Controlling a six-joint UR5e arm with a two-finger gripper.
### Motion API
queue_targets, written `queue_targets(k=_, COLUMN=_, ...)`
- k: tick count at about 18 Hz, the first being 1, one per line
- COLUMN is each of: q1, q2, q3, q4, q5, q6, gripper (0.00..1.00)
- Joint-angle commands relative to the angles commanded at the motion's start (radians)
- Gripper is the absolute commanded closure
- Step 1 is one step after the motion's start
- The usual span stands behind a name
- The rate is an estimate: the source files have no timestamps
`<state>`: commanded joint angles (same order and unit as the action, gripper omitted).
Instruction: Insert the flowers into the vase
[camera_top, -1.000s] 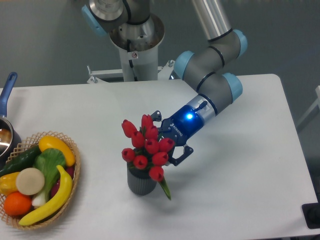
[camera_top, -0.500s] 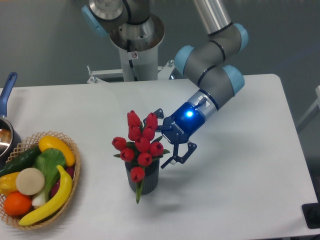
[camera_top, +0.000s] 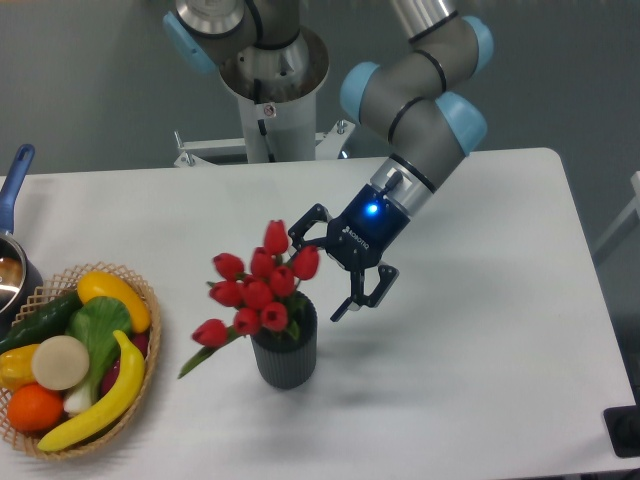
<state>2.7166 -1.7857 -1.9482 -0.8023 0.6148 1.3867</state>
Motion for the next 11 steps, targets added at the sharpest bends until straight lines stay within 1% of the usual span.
queue_targets(k=3, q1=0.023, q2=0.037, q3=0.008, q4=0.002, q5=0.04, q6=-0.003, gripper=0.0)
queue_targets(k=5, q1=0.067, q2=0.089, q3=0.018, q4=0.002, q5=0.061, q6=-0.003, gripper=0.0)
queue_targets(k=6, q1=0.095, q2=0.124, q3=0.018, q4=0.0, q5=0.113, q6=-0.005, gripper=0.0)
queue_targets(k=7, q1=0.126, q2=0.146, q3=0.021, q4=0.0, q5=0.178, q6=-0.003, gripper=0.0)
queue_targets(k=9, q1=0.175, q2=0.166, q3=0.028, q4=0.0, q5=0.279, q6=0.0, gripper=0.0)
queue_targets(k=10, q1=0.214, q2=0.179, q3=0.04, q4=-0.003, q5=0.342, q6=0.002, gripper=0.0)
queue_targets(k=11, q1=0.238, q2=0.19, q3=0.047, q4=-0.005, q5=0.385, q6=0.003, gripper=0.0)
